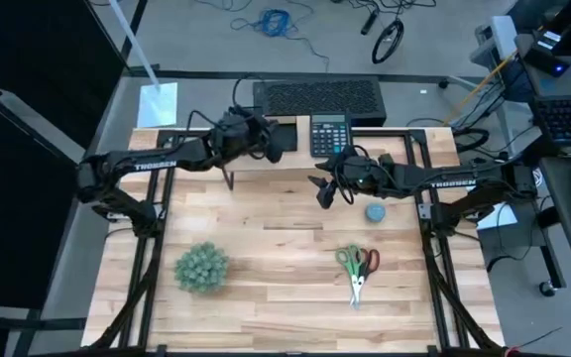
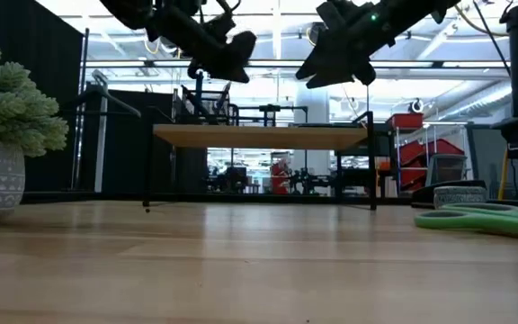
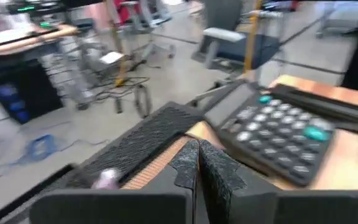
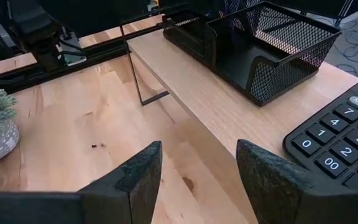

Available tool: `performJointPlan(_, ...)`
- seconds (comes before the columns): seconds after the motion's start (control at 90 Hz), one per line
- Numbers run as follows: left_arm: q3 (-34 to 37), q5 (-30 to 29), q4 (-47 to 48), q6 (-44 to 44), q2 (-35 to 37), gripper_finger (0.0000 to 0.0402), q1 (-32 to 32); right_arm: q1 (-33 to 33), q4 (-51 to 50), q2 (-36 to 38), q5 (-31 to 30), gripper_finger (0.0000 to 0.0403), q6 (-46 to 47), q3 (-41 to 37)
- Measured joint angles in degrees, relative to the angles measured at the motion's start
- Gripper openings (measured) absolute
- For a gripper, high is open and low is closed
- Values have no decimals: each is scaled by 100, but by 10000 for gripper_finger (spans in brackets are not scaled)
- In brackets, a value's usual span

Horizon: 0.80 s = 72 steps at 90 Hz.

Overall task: Pick and place office supplies into organizer
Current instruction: Put the green scissors into the desk organizer on the shelf

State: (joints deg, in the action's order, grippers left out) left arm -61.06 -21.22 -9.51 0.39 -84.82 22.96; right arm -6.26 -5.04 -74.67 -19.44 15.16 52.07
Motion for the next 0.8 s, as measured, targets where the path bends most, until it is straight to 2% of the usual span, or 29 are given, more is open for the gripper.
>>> performJointPlan(0.2, 0, -191, 39, 4, -20, 0, -11, 0, 1, 0, 0, 189, -22, 2)
performJointPlan(0.544, 2, -1022, 242, 205, -14, 0, -2, 0, 1, -1, 0, 189, -20, 2)
performJointPlan(0.8, 2, -1466, 430, 302, 306, 0, 43, 0, -20, -2, 0, 189, -20, 2)
